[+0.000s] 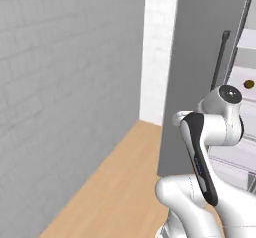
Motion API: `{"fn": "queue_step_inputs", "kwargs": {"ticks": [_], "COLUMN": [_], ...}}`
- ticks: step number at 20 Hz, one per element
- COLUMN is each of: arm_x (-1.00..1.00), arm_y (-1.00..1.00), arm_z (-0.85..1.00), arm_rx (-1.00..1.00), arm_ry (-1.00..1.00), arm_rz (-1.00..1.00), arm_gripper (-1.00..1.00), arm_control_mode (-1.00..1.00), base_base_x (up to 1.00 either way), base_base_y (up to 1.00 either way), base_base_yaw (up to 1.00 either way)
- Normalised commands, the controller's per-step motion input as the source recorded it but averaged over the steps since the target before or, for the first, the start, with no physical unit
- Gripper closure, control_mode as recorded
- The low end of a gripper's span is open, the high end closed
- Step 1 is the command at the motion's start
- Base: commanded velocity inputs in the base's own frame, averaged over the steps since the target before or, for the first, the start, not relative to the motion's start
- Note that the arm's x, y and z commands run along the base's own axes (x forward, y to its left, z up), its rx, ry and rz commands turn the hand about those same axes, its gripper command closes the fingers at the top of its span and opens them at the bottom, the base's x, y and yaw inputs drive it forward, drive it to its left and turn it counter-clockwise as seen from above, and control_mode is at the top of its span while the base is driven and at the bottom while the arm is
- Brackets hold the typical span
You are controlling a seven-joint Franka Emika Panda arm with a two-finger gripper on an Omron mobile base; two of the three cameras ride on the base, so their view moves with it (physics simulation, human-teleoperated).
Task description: Place one avocado and one steak in each tupperware on the nearby counter, to pack two identical lunches.
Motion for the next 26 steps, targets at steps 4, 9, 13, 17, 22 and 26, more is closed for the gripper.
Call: {"fn": "queue_step_inputs", "kwargs": {"ticks": [4, 9, 13, 17, 22, 26], "arm_x": [0.00, 0.00, 0.00, 0.00, 0.00, 0.00], "arm_y": [0.00, 0.00, 0.00, 0.00, 0.00, 0.00], "arm_z": [0.00, 0.00, 0.00, 0.00, 0.00, 0.00], "arm_rx": [0.00, 0.00, 0.00, 0.00, 0.00, 0.00], "arm_ry": [0.00, 0.00, 0.00, 0.00, 0.00, 0.00], "arm_rz": [0.00, 0.00, 0.00, 0.00, 0.00, 0.00], "arm_gripper": [-1.00, -1.00, -1.00, -1.00, -1.00, -1.00], "arm_control_mode": [1.00, 1.00, 1.00, 1.00, 1.00, 1.00], "base_base_x": [0.50, 0.39, 0.16, 0.15, 0.39, 0.76], "base_base_y": [0.31, 0.34, 0.18, 0.19, 0.28, -0.01], "base_base_yaw": [-0.66, -0.62, -0.28, -0.21, -0.53, -0.09]}}
